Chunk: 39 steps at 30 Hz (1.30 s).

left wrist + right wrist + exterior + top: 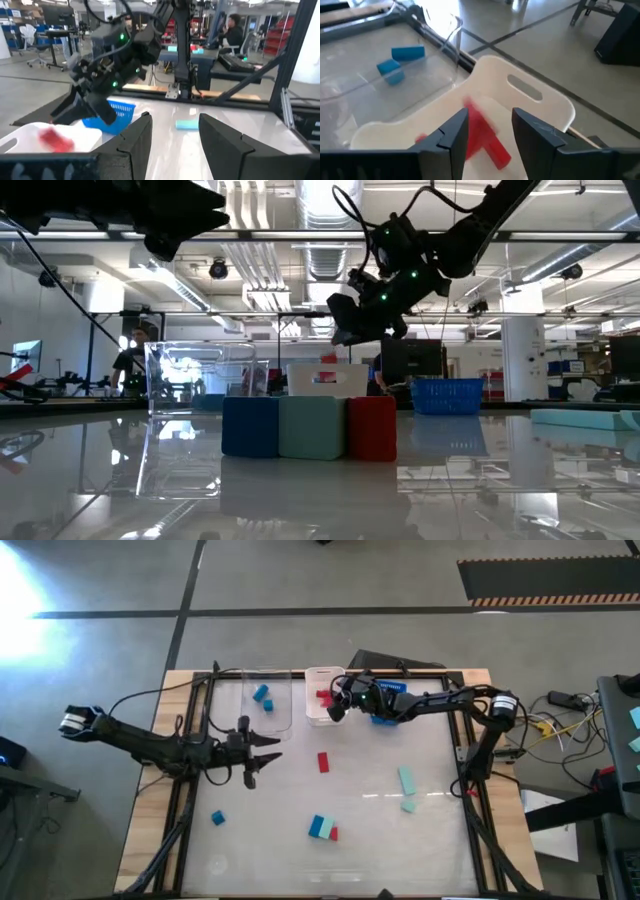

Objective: Sort & place blocks by color
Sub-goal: Put the right red block into the white bin, then put the top light blue block into the blue bin

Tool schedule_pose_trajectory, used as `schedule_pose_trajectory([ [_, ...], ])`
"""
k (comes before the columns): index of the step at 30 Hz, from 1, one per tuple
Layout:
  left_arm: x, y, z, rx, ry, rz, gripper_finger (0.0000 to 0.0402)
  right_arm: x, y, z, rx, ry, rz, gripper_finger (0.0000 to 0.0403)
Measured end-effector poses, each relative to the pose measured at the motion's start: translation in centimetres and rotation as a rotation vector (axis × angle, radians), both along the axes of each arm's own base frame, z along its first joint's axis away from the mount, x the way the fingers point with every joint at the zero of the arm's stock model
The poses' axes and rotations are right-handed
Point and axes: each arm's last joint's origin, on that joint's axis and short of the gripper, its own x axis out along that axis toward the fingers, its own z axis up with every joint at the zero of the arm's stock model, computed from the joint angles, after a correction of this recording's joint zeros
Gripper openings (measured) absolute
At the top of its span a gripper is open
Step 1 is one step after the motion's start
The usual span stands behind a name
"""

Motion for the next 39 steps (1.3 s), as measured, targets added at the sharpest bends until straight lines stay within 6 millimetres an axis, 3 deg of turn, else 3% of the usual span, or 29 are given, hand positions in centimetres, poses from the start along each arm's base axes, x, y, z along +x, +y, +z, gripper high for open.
schedule_pose_trajectory([
  [6,0.6,-0.1,-0.1,-0.003,-0.021,0.001,0.0148,0.1,0.0,0.1,0.009,-0.024,0.016,0.0176],
  [10,0.8,-0.2,0.5,-0.087,-0.105,0.005,0.0148,-0.2,0.2,1.3,0.018,-0.053,0.021,0.0200],
  [17,1.4,-1.3,-0.7,-0.232,-0.072,-0.049,0.0148,-3.7,2.2,9.0,0.050,-0.081,0.013,0.0198],
  [22,2.2,-1.6,-1.6,-0.234,-0.021,-0.047,0.0148,-6.7,4.6,12.1,0.083,-0.104,0.088,0.0152],
  [25,2.4,-1.7,-1.7,-0.277,-0.018,-0.045,0.0148,-7.7,7.0,12.5,0.156,-0.090,0.204,0.0113],
  [33,2.6,-1.6,-2.0,-0.292,-0.002,-0.038,0.0148,-8.6,13.3,11.1,0.320,0.099,0.370,0.0021],
  [39,2.3,-1.3,-0.9,-0.172,-0.036,-0.005,0.0148,-9.9,15.5,9.0,0.503,0.295,0.286,0.0009],
])
